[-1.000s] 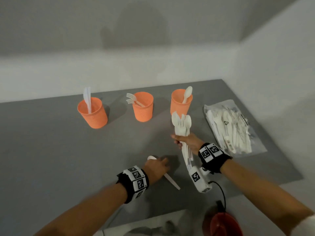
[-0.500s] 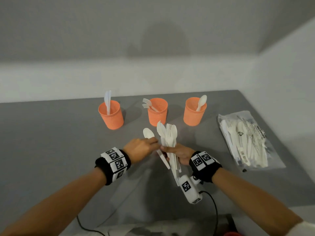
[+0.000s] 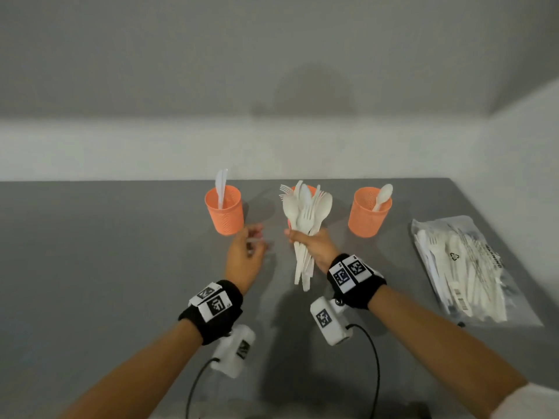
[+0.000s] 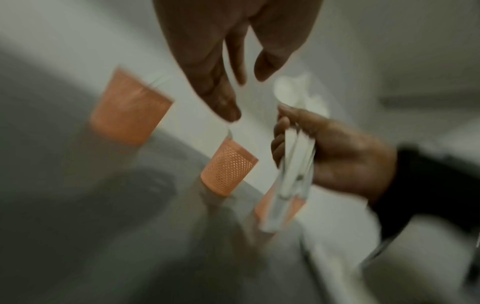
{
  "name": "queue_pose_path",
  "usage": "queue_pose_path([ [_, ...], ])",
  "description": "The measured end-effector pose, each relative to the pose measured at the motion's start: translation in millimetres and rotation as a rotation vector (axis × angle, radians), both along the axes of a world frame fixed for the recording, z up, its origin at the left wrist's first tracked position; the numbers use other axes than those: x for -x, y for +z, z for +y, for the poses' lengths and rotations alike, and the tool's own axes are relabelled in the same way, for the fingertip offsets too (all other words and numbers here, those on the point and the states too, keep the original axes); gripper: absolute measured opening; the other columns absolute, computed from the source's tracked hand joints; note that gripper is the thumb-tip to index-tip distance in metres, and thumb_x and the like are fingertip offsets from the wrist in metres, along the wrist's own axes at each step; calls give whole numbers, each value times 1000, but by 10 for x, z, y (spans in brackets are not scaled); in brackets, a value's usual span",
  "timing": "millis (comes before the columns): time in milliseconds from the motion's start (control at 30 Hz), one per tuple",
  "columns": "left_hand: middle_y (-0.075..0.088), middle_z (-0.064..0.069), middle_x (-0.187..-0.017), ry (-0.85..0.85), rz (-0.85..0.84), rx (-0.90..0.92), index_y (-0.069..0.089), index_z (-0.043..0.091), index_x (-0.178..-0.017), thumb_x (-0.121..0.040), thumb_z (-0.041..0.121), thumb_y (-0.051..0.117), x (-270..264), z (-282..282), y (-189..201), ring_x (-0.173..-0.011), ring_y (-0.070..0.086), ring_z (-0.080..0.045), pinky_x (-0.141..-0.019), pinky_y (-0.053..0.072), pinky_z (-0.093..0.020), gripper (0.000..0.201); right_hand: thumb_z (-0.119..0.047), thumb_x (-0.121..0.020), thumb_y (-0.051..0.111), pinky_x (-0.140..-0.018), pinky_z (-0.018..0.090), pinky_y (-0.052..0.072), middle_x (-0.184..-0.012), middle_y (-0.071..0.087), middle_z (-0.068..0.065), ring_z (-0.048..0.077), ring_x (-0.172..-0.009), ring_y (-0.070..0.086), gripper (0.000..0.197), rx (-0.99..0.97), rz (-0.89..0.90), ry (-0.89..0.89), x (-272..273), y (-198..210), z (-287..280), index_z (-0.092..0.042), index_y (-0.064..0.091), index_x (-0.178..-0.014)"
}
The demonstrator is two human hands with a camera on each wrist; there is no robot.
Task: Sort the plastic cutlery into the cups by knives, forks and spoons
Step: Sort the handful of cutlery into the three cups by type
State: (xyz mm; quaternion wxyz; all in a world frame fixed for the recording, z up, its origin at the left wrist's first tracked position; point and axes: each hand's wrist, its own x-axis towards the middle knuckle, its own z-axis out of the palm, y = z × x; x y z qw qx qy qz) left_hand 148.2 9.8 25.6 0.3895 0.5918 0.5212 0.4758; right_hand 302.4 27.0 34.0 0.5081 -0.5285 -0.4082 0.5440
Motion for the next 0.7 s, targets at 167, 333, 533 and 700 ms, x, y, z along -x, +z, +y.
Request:
queue_pose_path([
  [167, 57, -20, -96, -81, -693, 930, 42, 3, -118, -97, 46, 32, -89, -53, -53, -87, 59, -30, -78, 50, -45, 49, -3, -83, 66, -64, 18, 48, -67, 58, -4, -2, -57, 58, 19, -169, -37, 10, 252, 283, 99, -19, 58, -76],
  [333, 62, -18, -98, -206, -1027, 988, 46, -1, -124, -95, 56, 24, -219, 12, 53, -87, 61, -28, -70, 58, -38, 68, 1, -81, 67, -59, 7, 46, -62, 61, -15, -10, -59, 59, 24, -259, -91, 14, 474, 325, 86, -20, 57, -75],
  [533, 71, -12, -73, -261, -945, 931, 59, 1, -96, -101, 21, 32, -247, 48, 244, -62, 71, -21, -57, 60, -32, 34, 6, -78, 68, -65, 9, 50, -82, 66, -3, -9, -68, 63, 21, -303, -14, -68, 509, 361, 45, 1, 64, -98],
  [700, 71, -13, -71, -216, -1007, 904, 59, -1, -94, -100, 13, 28, -287, 63, 258, -61, 70, -20, -59, 59, -30, 34, 5, -78, 69, -66, 9, 50, -80, 64, -5, -4, -70, 62, 22, -287, 14, -133, 510, 362, 18, -5, 63, -96],
])
